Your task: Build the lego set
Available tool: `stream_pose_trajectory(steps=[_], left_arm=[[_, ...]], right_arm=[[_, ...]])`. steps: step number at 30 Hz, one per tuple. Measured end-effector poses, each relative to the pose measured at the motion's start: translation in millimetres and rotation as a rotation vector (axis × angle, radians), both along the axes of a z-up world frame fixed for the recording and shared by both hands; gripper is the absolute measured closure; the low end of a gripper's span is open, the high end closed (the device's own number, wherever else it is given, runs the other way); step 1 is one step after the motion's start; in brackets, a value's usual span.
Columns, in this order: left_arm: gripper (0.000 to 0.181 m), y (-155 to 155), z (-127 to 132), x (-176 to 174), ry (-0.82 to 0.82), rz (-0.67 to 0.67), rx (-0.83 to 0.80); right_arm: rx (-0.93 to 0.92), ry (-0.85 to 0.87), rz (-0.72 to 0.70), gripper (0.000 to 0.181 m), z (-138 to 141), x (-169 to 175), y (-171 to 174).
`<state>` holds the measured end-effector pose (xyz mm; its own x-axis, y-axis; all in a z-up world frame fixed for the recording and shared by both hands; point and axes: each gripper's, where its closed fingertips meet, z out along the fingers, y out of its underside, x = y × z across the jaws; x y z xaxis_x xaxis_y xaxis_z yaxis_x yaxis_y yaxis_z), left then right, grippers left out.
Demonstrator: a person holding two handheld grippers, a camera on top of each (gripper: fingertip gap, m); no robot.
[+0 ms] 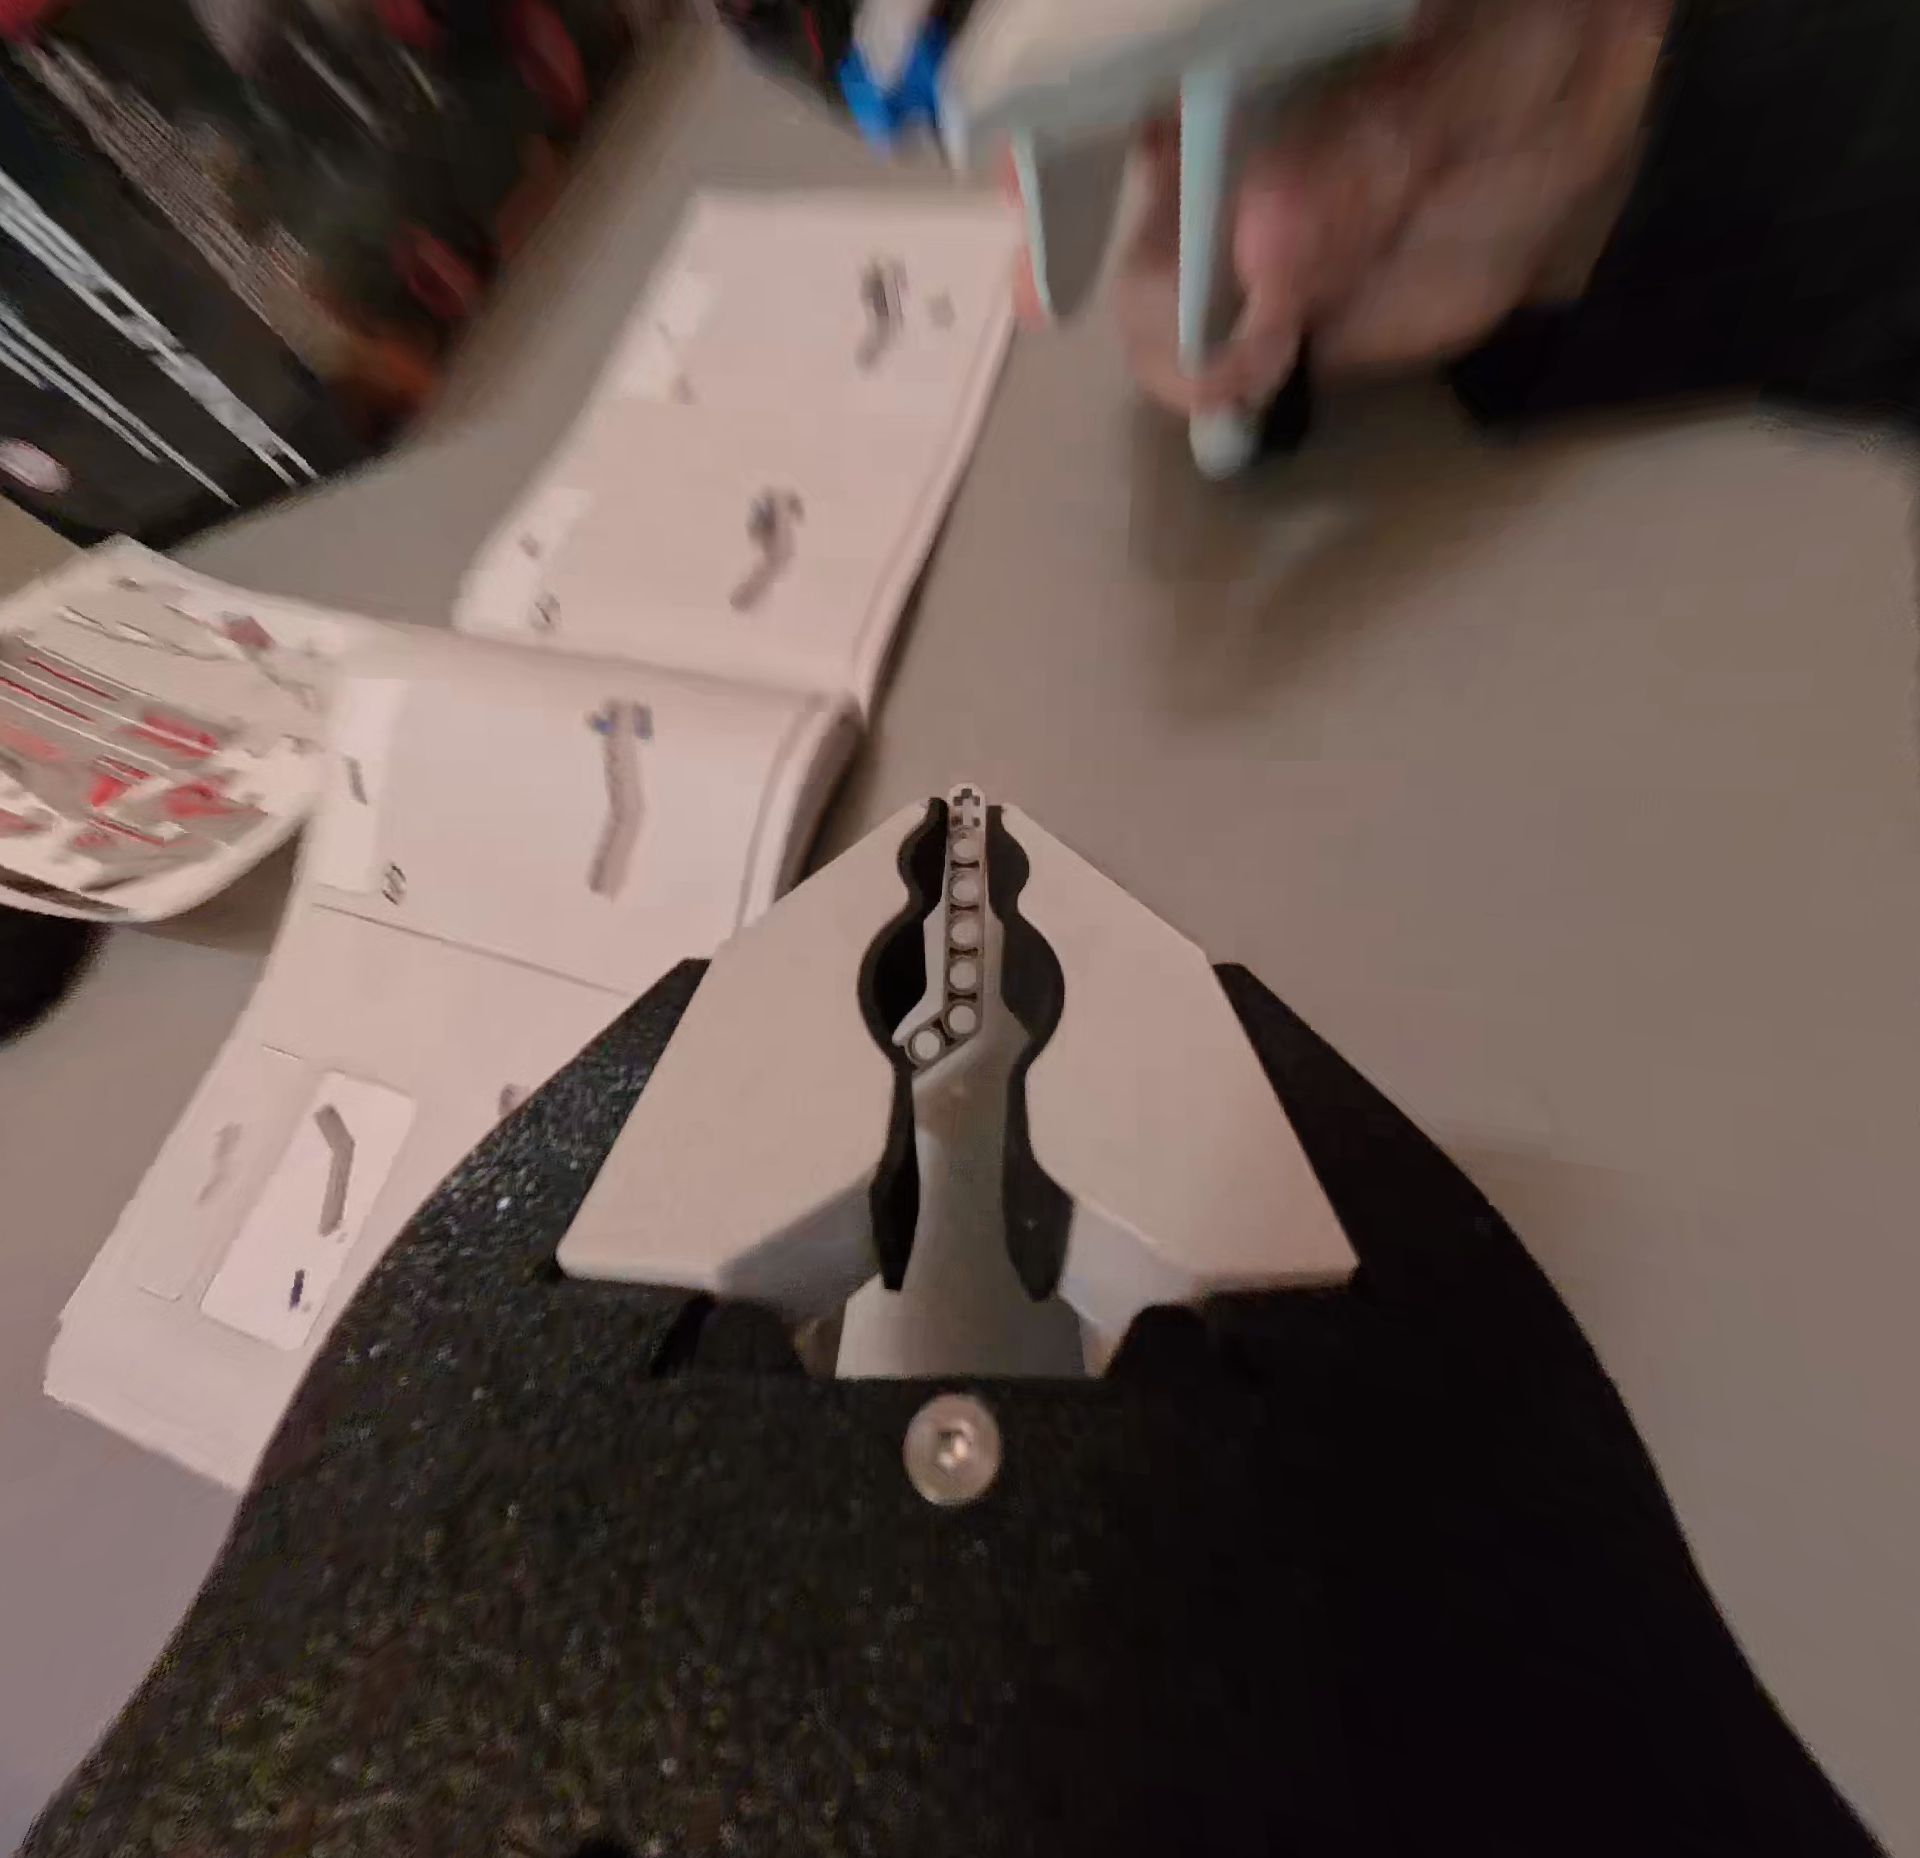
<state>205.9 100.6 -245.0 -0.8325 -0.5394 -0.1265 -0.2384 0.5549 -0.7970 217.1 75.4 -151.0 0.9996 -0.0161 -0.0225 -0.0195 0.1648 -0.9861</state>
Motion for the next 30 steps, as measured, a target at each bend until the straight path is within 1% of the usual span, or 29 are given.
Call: stream_pose_trajectory(steps=[1,3,5,7,10,12,15,19,30], left_arm=[[0.176,-1.7,17.9,2.7,-0.028,0.015,-0.112],[0.176,-1.9,52.3,6.8,-0.078,0.044,-0.336],[0.176,-1.7,78.9,6.7,-0.122,0.049,-0.536],[0.176,-2.4,93.9,4.3,-0.160,0.036,-0.667],[0.176,-6.9,104.0,-3.4,-0.167,-0.021,-0.809],[0.176,-10.1,104.6,-8.6,-0.144,-0.069,-0.848],[0.176,-8.9,107.4,-13.4,-0.139,-0.105,-0.906],[0.176,-5.2,109.0,-15.2,-0.111,-0.119,-0.975],[0.176,-9.8,107.9,-18.2,-0.086,-0.143,-0.988]], right_arm=[[0.014,0.002,0.002,0.178,2.2,-0.7,-0.6],[0.053,0.005,0.002,0.178,8.4,-1.9,-2.1],[0.080,0.007,0.008,0.178,13.0,-3.8,-2.9],[0.103,-0.014,0.016,0.178,17.5,-8.5,-3.0],[0.100,-0.042,0.041,0.178,18.3,-16.5,1.1],[0.087,-0.065,0.052,0.178,17.3,-20.0,3.3],[0.072,-0.089,0.051,0.179,15.6,-21.1,4.0],[0.062,-0.119,0.057,0.179,14.8,-25.2,5.7],[0.034,-0.145,0.073,0.178,11.4,-31.4,11.2]])
